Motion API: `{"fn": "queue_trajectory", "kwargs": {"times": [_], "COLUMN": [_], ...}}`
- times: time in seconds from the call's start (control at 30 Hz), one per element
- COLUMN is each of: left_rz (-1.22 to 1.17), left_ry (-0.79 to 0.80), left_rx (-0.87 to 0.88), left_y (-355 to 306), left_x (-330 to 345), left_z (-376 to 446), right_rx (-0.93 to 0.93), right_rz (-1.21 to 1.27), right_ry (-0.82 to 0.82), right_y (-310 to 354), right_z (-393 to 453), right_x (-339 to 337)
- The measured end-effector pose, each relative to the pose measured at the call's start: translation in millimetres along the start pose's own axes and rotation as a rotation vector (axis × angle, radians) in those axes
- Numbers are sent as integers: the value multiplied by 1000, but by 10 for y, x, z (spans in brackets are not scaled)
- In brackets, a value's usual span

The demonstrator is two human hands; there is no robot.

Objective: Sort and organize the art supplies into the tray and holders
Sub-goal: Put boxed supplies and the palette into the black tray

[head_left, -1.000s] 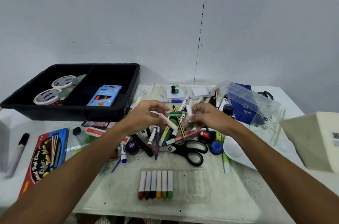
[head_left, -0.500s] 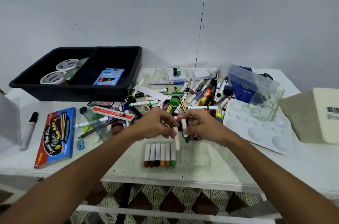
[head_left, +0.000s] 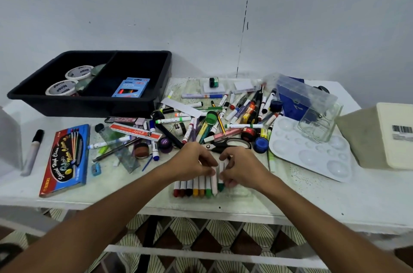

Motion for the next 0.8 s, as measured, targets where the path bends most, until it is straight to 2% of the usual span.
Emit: {"fn": "queue_trajectory", "kwargs": {"times": [0.2, 0.6, 0.7, 0.8], "left_rz": [142, 243, 236, 215], "left_ry": [21, 109, 34, -118], "left_rx": [111, 125, 149, 174], "left_y": [-3, -17, -39, -85], "left_x": [70, -26, -176, -369], "left_z": [5, 148, 273, 468], "right_rx": [34, -22, -69, -118], "right_rz": [-41, -159, -167, -153], "right_ry": [56, 209, 198, 49], "right_y": [-7, 79, 170, 249], "right_z": [9, 54, 116, 223], "right_x": [31, -67, -266, -642]}}
Point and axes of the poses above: each hand's wrist, its own z-axis towards the middle knuckle, its own x-axis out of the palm, y = z × x, the point moved 4 cm from there along z, towards the middle knuckle, and after that the axes turned 3 degrees about x, right-handed, at the moved point
